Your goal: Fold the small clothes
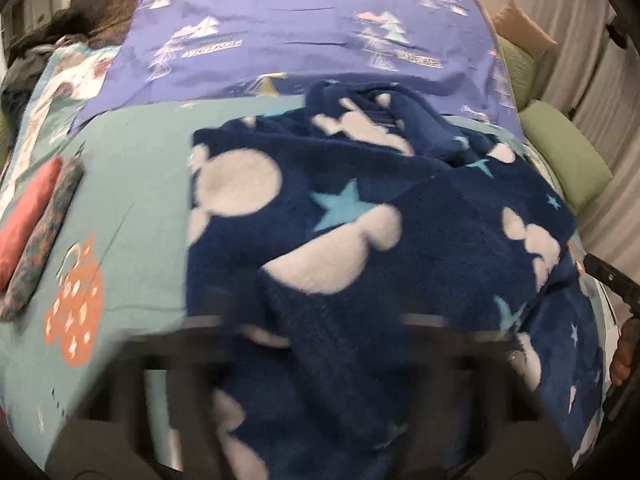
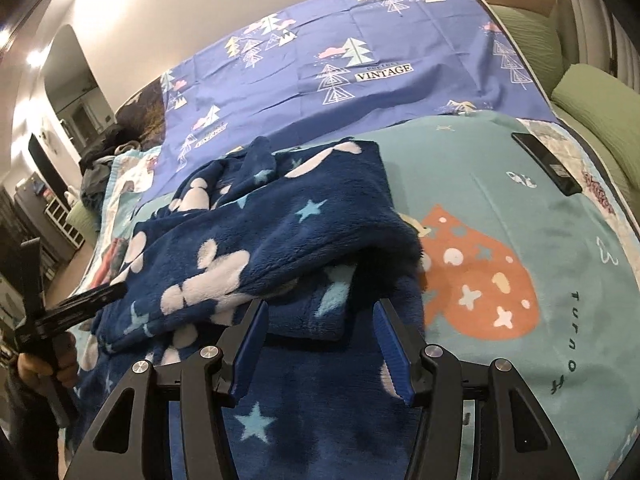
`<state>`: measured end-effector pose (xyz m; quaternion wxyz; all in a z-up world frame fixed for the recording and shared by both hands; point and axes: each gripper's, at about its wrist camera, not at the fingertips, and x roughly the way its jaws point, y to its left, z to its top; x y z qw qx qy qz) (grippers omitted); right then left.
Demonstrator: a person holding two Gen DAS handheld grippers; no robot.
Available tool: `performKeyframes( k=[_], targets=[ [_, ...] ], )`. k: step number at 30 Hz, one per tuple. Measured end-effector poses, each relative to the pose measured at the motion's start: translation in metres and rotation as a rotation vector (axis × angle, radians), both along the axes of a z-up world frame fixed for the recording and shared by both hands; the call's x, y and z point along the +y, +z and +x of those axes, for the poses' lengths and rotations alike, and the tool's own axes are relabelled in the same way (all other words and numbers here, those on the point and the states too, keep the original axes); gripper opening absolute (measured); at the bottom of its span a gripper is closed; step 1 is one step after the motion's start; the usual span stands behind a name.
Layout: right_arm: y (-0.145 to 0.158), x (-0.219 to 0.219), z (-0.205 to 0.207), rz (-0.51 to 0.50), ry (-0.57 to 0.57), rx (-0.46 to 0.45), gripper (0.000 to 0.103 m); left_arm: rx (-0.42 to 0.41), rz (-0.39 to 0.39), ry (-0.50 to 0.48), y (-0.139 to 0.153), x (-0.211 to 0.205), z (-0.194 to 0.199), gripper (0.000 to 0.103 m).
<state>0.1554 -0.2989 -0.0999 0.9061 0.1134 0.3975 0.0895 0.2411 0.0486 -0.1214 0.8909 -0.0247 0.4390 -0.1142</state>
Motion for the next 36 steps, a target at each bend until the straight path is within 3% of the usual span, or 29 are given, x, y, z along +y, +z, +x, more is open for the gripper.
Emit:
performKeyframes(
  k=[1,3,9,11,14,18,21,25,27,29,31,34,36],
  targets=[
    [0.001,0.001,0.000,-0.011,-0.002,-0.004,0.055,0.005,-0.020,-0.013,0.003,-0.001,0.000,0.012],
    [0.002,0.000,0.002,-0.040,-0.010,-0.010,0.056,-0.088,-0.033,-0.026,0.030,-0.005,-0.004,0.010],
    [0.003,0.003,0.011,-0.198,-0.079,-0.007,0.056,-0.309,0.035,-0.047,0.118,-0.009,0.005,0.010],
    [0.000,0.005,0.014,-0.223,-0.077,0.000,0.056,-0.337,0.083,-0.042,0.128,-0.007,0.014,0.011],
    [-0.005,0.011,0.015,-0.227,-0.047,0.011,0.057,-0.278,0.130,-0.015,0.113,0.006,0.039,0.013],
    [-0.003,0.013,0.017,-0.205,-0.035,0.001,0.057,-0.106,0.165,0.042,0.048,0.026,0.065,0.024],
    [0.007,0.009,0.021,-0.109,-0.026,-0.016,0.057,-0.009,0.196,0.108,0.011,0.042,0.068,0.036],
    [0.023,0.015,0.033,-0.107,-0.029,-0.053,0.056,-0.035,0.157,0.138,0.014,0.051,0.055,0.037],
    [0.025,0.020,0.043,-0.112,-0.034,-0.060,0.051,-0.088,0.106,0.113,0.028,0.044,0.047,0.043],
    [0.024,0.026,0.056,-0.075,-0.016,-0.046,0.038,-0.132,0.077,0.072,0.040,0.033,0.042,0.048],
    [0.020,0.030,0.066,-0.054,0.002,-0.031,0.036,-0.138,0.063,0.015,0.040,0.021,0.043,0.052],
    [-0.004,0.034,0.081,-0.113,-0.024,0.047,0.031,-0.083,0.116,-0.032,0.016,0.002,0.051,0.056],
    [-0.029,0.029,0.086,-0.124,-0.039,0.099,0.027,-0.017,0.206,-0.022,-0.019,-0.002,0.061,0.059]
  ],
)
